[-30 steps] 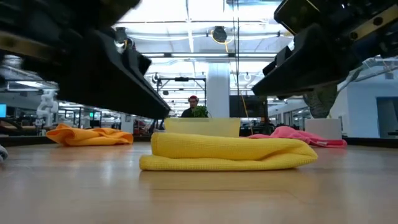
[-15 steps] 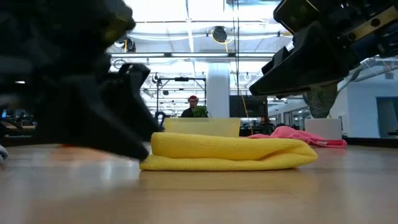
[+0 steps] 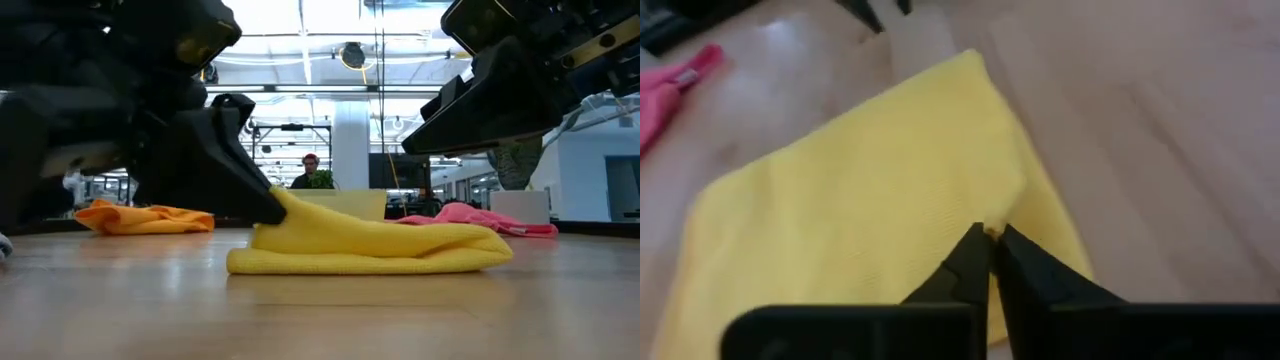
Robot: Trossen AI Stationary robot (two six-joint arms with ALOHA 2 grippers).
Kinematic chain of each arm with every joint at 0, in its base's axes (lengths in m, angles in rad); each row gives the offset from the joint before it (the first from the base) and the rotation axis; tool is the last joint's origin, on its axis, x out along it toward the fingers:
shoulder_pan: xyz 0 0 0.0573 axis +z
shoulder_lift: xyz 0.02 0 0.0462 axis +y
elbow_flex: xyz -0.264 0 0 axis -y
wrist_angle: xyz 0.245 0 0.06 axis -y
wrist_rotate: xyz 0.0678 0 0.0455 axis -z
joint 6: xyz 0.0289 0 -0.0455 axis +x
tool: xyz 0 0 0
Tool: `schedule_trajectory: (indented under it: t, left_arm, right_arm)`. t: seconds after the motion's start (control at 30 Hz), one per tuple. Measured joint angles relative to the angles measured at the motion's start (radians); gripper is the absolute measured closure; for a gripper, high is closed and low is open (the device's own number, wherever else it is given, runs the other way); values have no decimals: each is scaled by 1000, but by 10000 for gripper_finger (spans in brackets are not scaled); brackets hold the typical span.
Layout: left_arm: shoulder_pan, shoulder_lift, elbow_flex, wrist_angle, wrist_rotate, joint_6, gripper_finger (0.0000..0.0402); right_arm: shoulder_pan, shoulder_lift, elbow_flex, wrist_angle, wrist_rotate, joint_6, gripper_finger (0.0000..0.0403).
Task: Fold microfiber towels
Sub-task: Fold the yellow microfiber towel
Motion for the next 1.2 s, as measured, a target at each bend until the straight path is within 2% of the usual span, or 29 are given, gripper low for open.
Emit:
schedule_trajectory:
  t: [0.1,0.3,0.53,0.73,0.9,1.03,1.2]
  left_arm:
    - [-22,-31,0,1,-64,44,389]
    - [-81,-58,0,-33,-78,135,396]
    - [-88,-58,0,-176,-80,6,386]
    - [-92,-58,0,-186,-80,9,391]
    - [-98,-58,0,-185,-82,50,384]
    - [-113,-58,0,-228,-82,31,396]
    - [-117,-58,0,-318,-82,-85,375]
  right_arm:
    - [0,0,0,-4,0,0,360]
    - [0,0,0,-46,0,0,360]
    - [0,0,0,-41,0,8,360]
    - [-27,19,0,-14,3,68,362]
    - [-56,110,2,65,0,91,379]
    - [-91,150,1,33,0,125,396]
    - [-106,143,1,-45,0,137,400]
